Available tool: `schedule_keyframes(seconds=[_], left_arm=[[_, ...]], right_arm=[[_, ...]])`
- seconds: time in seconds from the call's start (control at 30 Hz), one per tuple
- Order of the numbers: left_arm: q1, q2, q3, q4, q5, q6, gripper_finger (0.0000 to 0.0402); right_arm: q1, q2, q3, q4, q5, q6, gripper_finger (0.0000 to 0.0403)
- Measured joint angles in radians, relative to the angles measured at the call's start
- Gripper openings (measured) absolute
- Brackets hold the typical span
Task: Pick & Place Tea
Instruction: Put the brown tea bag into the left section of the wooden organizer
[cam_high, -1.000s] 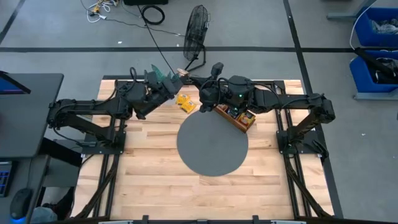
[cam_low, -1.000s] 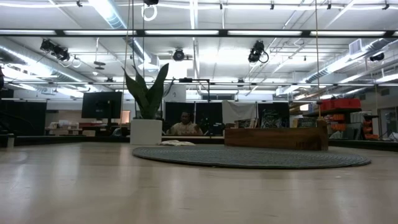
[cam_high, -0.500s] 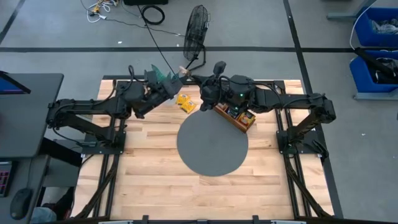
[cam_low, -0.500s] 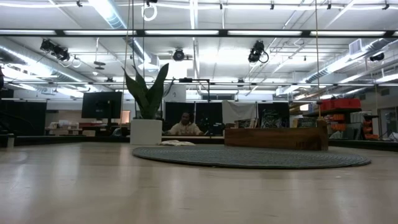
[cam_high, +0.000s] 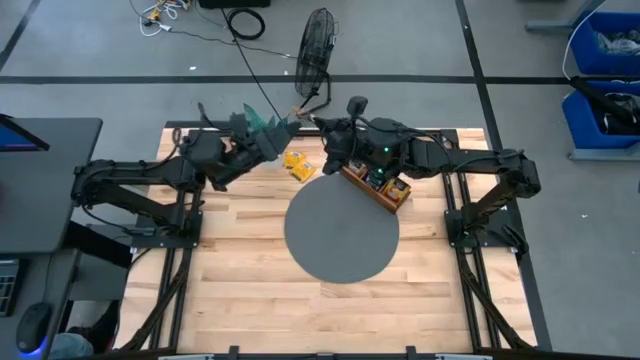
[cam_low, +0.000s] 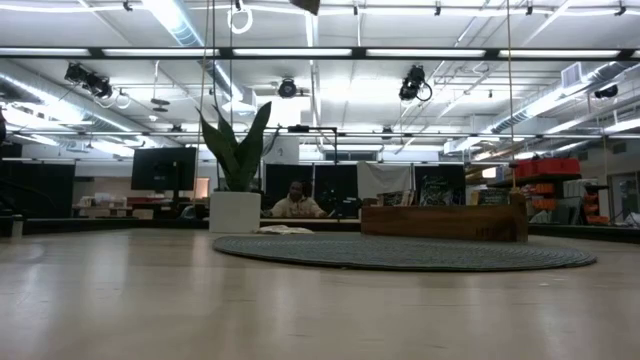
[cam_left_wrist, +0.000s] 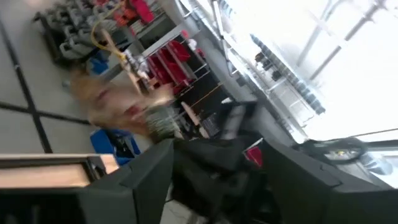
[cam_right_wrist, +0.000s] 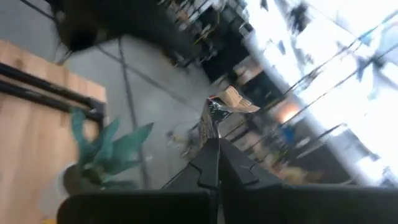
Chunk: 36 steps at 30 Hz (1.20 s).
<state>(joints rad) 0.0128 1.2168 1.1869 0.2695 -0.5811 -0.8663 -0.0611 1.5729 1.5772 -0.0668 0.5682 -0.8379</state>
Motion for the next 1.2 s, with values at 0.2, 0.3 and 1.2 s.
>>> schedule_keyframes(seconds=[0.2, 0.3, 1.2], left_arm=[[0.001, -0.053, 0.000, -0.014, -0.006, 0.106, 0.0265], [0.000, -0.067, 0.001, -0.019, -0.005, 0.138, 0.0262], [0.000, -0.073, 0.000, -0.177, -0.014, 0.145, 0.0254]], right_arm=[[-0.063, -0.038, 0.000, -0.240, -0.010, 0.324, 0.0000], [-0.108, -0.048, 0.000, -0.430, -0.078, 0.524, 0.0000], [-0.302, -0.021, -0.405, -0.426, -0.347, 0.883, 0.0000]])
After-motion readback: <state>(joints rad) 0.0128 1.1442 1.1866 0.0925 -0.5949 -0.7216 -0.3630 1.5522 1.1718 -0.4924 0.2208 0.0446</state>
